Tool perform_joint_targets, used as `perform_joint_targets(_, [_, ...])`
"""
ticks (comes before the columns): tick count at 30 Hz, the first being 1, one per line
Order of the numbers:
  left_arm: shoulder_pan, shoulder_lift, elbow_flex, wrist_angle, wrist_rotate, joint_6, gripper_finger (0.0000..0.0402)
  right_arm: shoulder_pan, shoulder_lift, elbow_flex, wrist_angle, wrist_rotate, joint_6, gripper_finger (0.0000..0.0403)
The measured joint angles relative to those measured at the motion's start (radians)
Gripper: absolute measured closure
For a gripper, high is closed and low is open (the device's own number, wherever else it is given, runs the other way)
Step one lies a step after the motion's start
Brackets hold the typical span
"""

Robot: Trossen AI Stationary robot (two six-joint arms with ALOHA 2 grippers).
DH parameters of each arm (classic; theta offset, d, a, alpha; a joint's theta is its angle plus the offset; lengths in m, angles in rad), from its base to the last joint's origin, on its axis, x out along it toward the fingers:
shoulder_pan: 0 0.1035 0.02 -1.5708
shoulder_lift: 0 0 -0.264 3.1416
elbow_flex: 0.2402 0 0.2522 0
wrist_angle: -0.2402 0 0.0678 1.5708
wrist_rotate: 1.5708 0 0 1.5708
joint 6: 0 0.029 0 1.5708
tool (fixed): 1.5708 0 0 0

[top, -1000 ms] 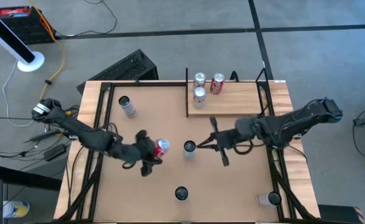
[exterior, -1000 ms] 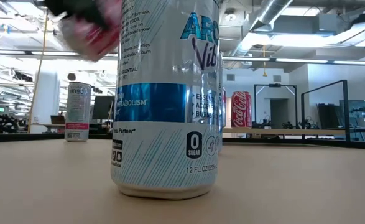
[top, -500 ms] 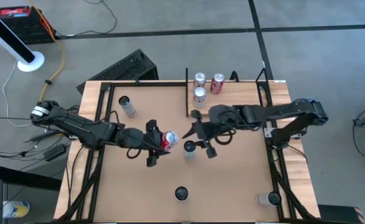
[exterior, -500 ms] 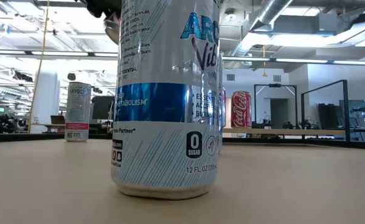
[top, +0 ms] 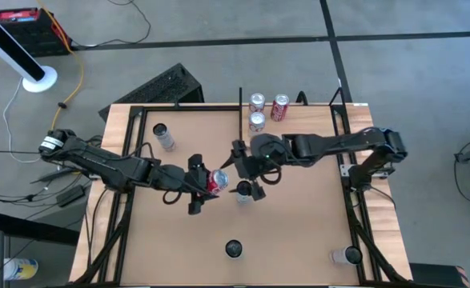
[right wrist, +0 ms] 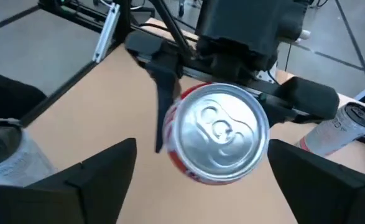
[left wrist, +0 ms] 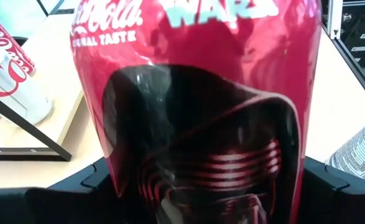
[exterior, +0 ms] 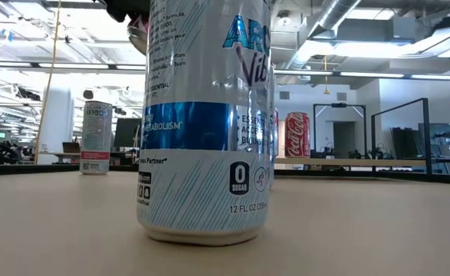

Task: Place canned beverage on shelf
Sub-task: Put the red-white soda can on the shelf aligned with the other red-white soda can

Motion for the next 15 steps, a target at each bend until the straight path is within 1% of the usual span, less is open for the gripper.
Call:
perform_joint_targets(3, [0.0,0.0,-0.007,-0.003,-0.001,0.0,0.0117,-0.006,0.002,-0.001,0.007,-0.008,-0.004,0.0008])
perform_joint_targets(6, [0.0,0.0,-0.009,-0.008,-0.008,0.003,0.0117,-0.006,0.001,0.0,0.039,-0.049,-0.004,0.0007])
perform_joint_targets(9, [0.0,0.0,-0.009,0.001,-0.011,0.007,0.0117,-0.005,0.001,0.0,0.076,-0.05,-0.011,0.0007])
perform_joint_targets(15, [0.0,0.0,-0.009,0.0,-0.011,0.006,0.0117,-0.013,0.009,-0.001,0.083,-0.049,-0.02,0.0007])
